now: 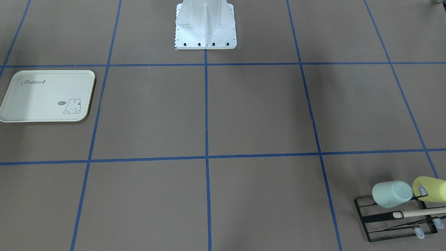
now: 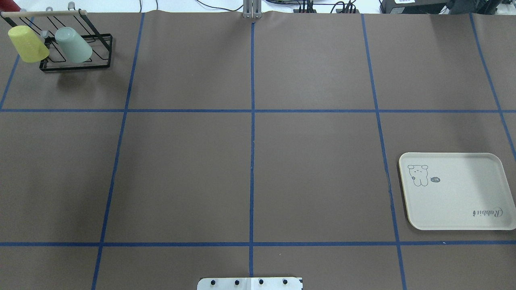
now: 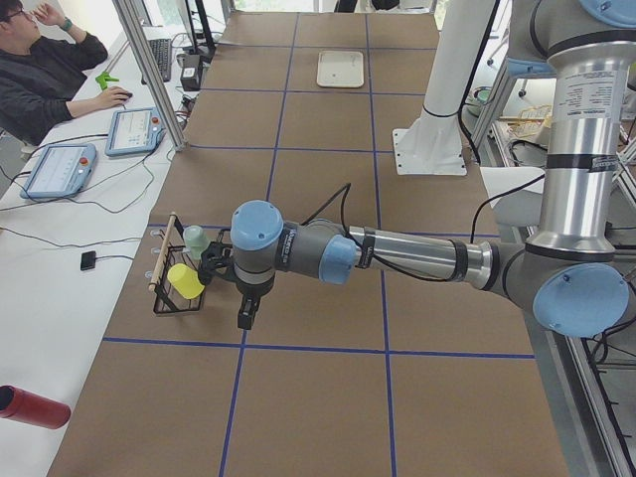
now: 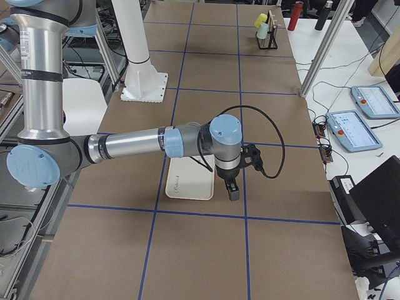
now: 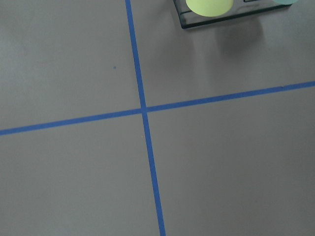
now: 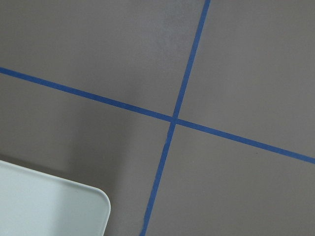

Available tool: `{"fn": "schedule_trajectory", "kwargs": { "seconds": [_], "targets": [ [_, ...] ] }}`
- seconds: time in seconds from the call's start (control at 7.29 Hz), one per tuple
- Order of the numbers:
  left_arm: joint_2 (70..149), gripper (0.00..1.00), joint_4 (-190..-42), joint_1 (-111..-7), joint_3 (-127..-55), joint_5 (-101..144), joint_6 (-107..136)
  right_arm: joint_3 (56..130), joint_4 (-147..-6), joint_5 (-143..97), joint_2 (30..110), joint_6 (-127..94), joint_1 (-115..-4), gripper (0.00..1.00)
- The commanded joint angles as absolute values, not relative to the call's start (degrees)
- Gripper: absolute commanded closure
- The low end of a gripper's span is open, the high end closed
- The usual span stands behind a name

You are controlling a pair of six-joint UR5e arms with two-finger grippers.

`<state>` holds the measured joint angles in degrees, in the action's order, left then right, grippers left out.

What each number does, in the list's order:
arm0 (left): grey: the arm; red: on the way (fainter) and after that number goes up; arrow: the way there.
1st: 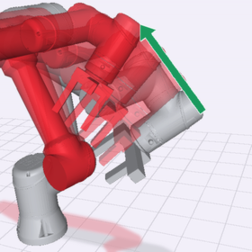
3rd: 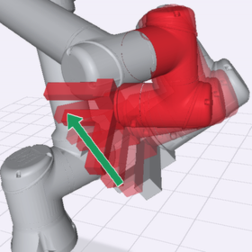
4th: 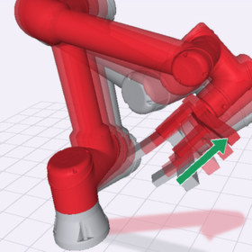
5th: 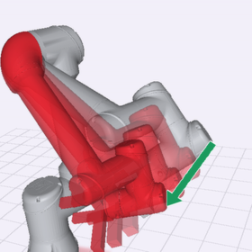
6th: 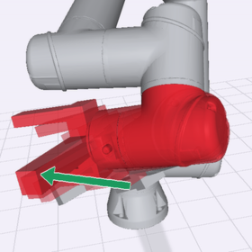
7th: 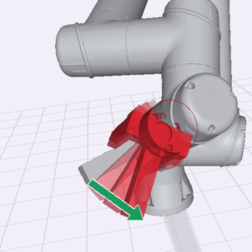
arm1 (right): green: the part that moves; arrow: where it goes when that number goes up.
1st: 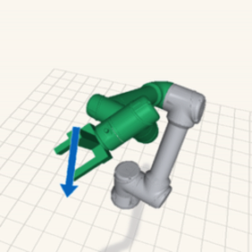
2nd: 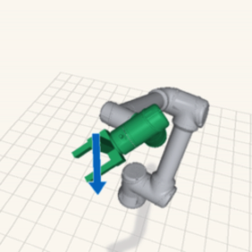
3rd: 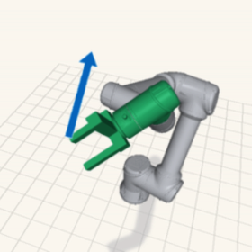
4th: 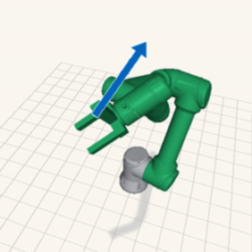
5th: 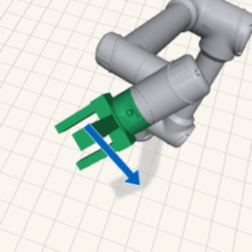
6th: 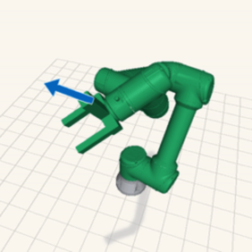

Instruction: Left arm grabs green cup and hands to right arm on tray

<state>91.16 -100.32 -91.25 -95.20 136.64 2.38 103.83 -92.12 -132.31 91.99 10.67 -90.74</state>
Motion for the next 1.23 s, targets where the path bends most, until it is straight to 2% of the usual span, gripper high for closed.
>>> {"fn": "schedule_trajectory", "kwargs": {
  "seconds": [0.0, 0.27, 0.41, 0.82, 1.1],
  "targets": [
    [92.5, 0.0, -113.5, -90.8, -93.3, 137.3, 8.1, 103.7, -92.1, -133.0, 86.7, 4.6, -86.6, 0.0],
    [99.2, 0.0, -113.0, -84.7, -91.9, 136.9, 12.2, 103.8, -92.1, -133.0, 81.0, -4.2, -81.0, 0.0],
    [103.8, 0.0, -112.9, -82.9, -88.7, 136.8, 18.0, 103.4, -92.1, -132.9, 78.3, -6.9, -78.2, 0.0],
    [118.2, 0.0, -112.9, -76.3, -72.7, 136.6, 28.9, 102.7, -92.0, -132.7, 73.0, -14.2, -72.9, 0.0],
    [124.1, 0.0, -112.6, -72.3, -64.8, 131.5, 29.4, 102.7, -92.0, -132.6, 72.4, -14.8, -71.9, 0.0]
  ]
}}
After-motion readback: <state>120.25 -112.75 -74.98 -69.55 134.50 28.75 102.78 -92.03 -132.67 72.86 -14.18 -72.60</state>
